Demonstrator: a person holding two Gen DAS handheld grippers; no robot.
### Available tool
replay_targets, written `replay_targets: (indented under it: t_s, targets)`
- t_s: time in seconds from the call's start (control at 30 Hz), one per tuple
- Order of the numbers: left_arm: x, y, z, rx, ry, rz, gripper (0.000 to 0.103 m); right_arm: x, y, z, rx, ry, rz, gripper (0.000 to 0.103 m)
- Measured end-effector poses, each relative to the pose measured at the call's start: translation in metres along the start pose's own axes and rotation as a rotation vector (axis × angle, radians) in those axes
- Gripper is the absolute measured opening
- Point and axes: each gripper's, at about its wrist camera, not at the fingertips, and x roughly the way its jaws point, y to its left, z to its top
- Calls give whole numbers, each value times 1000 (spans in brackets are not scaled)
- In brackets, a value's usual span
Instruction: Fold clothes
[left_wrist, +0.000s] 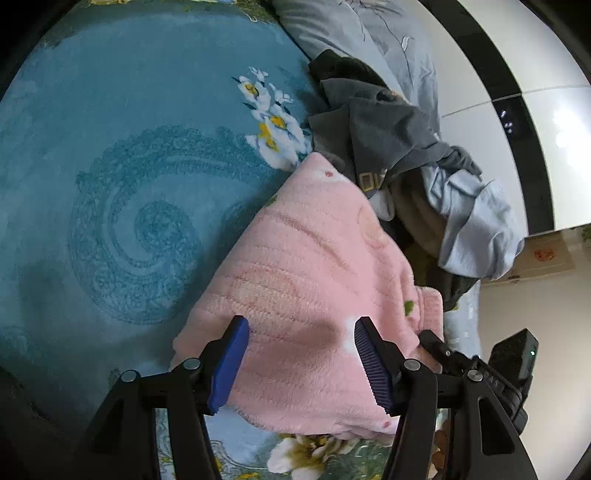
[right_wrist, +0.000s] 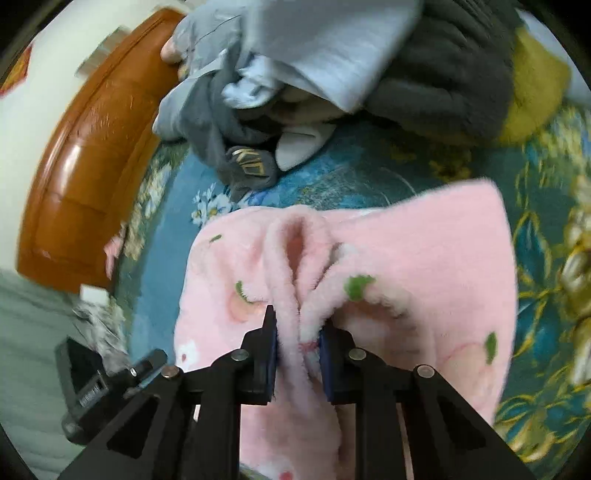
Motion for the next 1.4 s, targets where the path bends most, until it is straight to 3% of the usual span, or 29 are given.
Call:
replay_targets:
  t_s: [0.1,0.17,0.3,0.4,0.47,0.57,0.67,0.7,0.73,0.83,0.93,1.03,1.3,1.4]
  targets:
    - [-1,1,2,-8,7,-53,64,-49,14,-5,-48,-91,123,20]
    - [2,0,3,-13,30,-88,64,-76,13,-11,-45,-132,146,20]
    - [12,-5,2,9,88,-100,64,-83,-20,-19,12,-137,68,20]
    - [18,-6,0,12,119,-83,64,-47,-69,-31,144,-54,-19,20]
    - [17,-6,0,10,121,-83,64,-29,-89,-38,208,-13,-30,21]
    - [11,-6,-1,13,107,-98,64,-32,-92,-41,228,-28,0,25]
    - [4,-9,0,32,74,-131,64,-46,-80,-38,159,-19,-23,29]
    - [1,-11,0,40,58,-132,64,-53,-76,-38,127,-24,-33,36]
    - [-2,-12,2,48,40,-122,64,-59,-72,-39,100,-36,-48,53]
    - [-3,-13,10,58,8,-50,65,-71,-69,-46,57,-74,-87,83]
    - [8,-11,21,75,22,56,66,-65,-82,-57,87,-85,-92,86]
    - [23,-8,27,99,71,96,68,-49,-96,-63,173,-49,-54,86]
    - [54,-2,34,132,160,144,70,-26,-117,-66,239,-35,-11,93]
    - [61,-1,37,138,168,145,76,-12,-118,-64,253,-43,5,94]
